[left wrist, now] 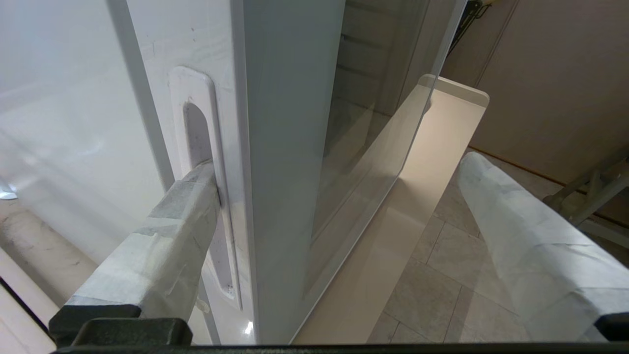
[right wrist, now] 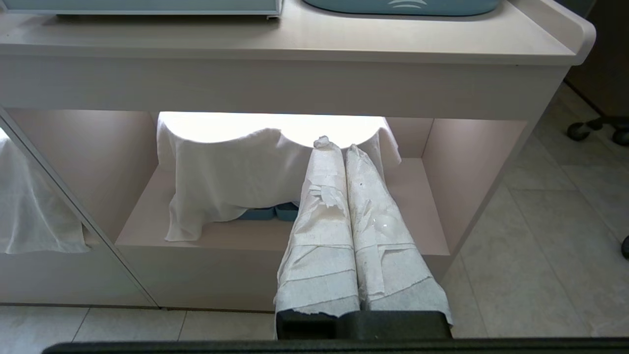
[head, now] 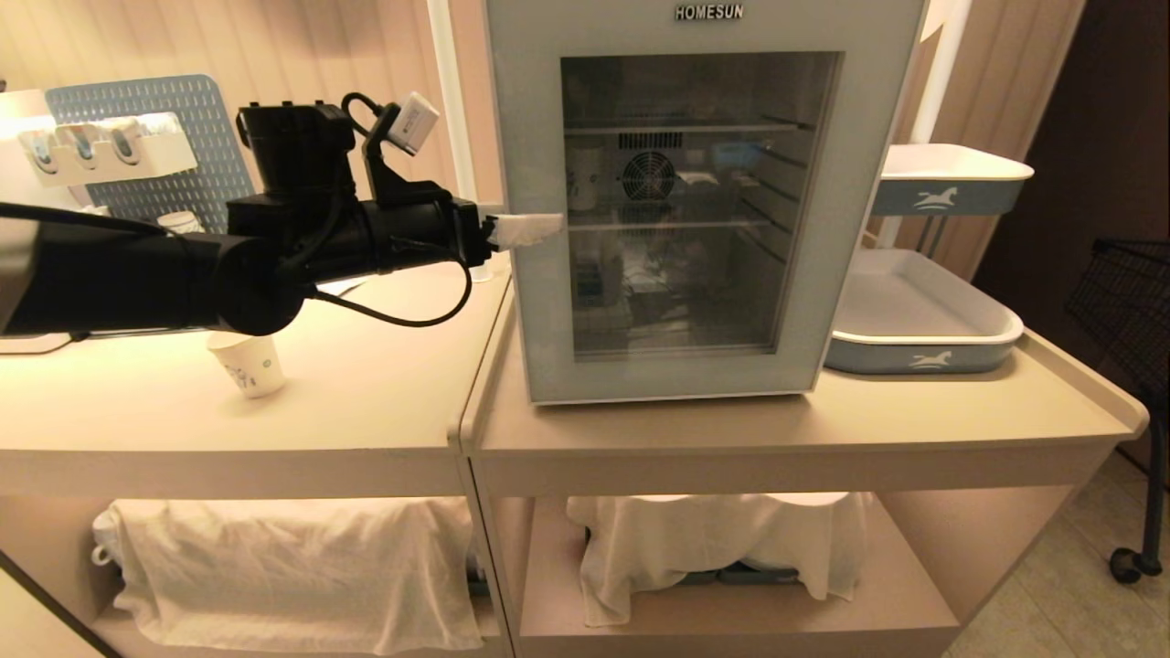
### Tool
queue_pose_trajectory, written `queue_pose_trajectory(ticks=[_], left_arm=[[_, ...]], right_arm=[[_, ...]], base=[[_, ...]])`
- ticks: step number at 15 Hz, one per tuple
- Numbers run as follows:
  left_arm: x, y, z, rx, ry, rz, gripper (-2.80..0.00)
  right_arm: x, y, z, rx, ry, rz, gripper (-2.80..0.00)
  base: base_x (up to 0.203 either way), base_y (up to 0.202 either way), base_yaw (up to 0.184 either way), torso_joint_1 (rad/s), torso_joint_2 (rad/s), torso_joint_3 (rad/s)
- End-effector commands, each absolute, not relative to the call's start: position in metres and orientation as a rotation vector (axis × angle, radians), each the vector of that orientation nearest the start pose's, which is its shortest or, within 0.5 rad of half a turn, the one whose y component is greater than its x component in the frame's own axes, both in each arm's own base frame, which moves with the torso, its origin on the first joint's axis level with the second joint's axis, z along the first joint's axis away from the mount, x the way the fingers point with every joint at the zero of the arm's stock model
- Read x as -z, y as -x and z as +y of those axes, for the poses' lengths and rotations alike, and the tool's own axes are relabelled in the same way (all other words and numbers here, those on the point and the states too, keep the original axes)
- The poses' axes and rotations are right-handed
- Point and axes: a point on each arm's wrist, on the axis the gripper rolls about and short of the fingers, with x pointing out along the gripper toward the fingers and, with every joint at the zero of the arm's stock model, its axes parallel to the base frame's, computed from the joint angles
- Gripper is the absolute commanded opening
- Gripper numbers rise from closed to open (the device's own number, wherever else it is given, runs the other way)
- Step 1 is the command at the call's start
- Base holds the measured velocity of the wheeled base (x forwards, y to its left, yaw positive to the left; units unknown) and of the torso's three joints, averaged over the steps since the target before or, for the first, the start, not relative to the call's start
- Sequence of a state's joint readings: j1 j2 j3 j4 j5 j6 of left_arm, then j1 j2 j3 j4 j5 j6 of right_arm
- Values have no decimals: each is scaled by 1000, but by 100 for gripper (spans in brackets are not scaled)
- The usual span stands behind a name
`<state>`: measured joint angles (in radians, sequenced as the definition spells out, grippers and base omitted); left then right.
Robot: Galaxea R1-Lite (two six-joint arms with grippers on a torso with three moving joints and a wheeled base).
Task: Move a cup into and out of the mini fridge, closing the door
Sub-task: Open the freezer door
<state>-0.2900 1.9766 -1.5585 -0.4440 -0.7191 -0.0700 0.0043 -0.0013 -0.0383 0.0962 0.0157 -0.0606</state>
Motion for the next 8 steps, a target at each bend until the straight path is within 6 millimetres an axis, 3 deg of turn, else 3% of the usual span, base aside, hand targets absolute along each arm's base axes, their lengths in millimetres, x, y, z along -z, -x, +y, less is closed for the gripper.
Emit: queue_pose_trajectory(ticks=[1,8], left_arm=[[-275,-385,-132,1018,59,7,0],[-276,-380,-131,1020,75,21,0]], right_arm=[[-76,26,0,-22,61,56,-280],[-76,26,0,-22,61,56,-280]], base=[[0,0,0,0,0,0],[0,0,0,0,0,0]])
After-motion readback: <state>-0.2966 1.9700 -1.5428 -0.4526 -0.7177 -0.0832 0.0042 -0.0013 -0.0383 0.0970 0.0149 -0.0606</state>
